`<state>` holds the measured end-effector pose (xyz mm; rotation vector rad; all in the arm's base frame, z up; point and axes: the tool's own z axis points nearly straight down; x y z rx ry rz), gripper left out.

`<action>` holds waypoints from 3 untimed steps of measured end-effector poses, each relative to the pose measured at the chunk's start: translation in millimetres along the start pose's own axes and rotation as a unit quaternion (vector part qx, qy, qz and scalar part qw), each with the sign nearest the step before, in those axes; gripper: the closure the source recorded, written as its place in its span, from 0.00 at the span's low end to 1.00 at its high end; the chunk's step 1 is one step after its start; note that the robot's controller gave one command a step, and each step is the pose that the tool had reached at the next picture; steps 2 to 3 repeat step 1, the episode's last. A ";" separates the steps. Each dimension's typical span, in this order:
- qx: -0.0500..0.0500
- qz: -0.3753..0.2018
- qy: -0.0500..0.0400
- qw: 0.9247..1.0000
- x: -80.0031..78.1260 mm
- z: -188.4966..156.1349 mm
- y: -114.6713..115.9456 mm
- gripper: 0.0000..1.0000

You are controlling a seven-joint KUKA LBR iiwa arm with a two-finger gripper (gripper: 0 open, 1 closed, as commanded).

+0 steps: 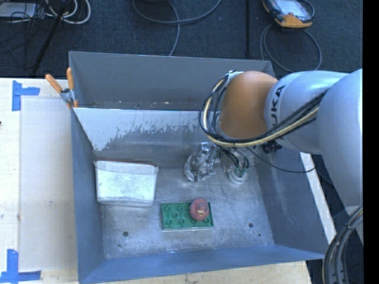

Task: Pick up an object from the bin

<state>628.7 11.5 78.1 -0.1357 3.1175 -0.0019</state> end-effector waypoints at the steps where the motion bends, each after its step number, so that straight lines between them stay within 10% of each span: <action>1: -0.001 -0.029 0.006 1.000 6.6 -148.6 3.8 1.00; 3: -0.001 -0.029 0.006 1.000 6.6 -148.6 3.8 1.00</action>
Offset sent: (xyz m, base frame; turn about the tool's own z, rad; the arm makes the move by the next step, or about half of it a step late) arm -0.0121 0.0020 0.1434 -0.0584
